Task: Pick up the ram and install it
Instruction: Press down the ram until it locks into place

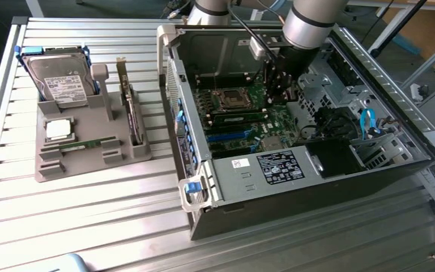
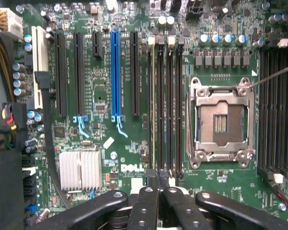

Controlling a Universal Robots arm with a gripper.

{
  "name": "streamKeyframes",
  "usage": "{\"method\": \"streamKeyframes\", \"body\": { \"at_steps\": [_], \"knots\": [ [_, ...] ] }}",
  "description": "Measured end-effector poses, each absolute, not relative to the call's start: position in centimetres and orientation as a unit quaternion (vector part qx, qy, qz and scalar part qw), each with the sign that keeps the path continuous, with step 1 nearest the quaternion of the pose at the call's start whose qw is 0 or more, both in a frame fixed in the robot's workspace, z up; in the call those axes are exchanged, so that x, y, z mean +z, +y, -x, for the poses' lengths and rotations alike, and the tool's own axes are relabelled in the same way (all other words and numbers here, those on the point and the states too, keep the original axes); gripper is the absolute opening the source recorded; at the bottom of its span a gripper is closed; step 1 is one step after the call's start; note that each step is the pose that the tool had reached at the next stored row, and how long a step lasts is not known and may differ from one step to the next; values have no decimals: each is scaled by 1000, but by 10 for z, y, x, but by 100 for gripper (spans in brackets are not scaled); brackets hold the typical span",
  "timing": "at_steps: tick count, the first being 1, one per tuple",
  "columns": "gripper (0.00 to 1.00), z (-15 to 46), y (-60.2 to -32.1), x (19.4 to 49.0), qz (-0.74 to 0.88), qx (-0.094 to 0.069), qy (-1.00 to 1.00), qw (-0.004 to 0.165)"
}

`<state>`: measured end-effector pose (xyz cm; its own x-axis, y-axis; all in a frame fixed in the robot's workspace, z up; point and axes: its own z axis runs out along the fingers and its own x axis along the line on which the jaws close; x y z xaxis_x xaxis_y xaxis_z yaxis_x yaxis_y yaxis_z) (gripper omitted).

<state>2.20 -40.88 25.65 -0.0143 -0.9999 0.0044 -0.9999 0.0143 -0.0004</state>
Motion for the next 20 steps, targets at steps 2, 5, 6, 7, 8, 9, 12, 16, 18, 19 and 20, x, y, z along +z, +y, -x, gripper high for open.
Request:
{"method": "streamKeyframes", "body": {
  "at_steps": [2, 5, 6, 7, 8, 9, 12, 16, 18, 19, 20],
  "knots": [
    [10, -18, -409, 256, -702, 2, -712, 1],
    [10, -13, -409, 256, -702, 2, -712, 1],
    [10, -11, -409, 257, -702, 2, -712, 1],
    [10, -9, -409, 256, -702, 2, -712, 1],
    [10, -7, -409, 256, -702, 2, -712, 1],
    [10, -6, -409, 256, -702, 2, -712, 1],
    [10, 0, -409, 257, -702, 2, -712, 1],
    [10, 9, -409, 256, -702, 2, -712, 1],
    [10, 12, -409, 257, -702, 2, -712, 1],
    [10, 14, -409, 256, -702, 2, -712, 1],
    [10, 15, -409, 256, -702, 2, -712, 1]
  ]
}}
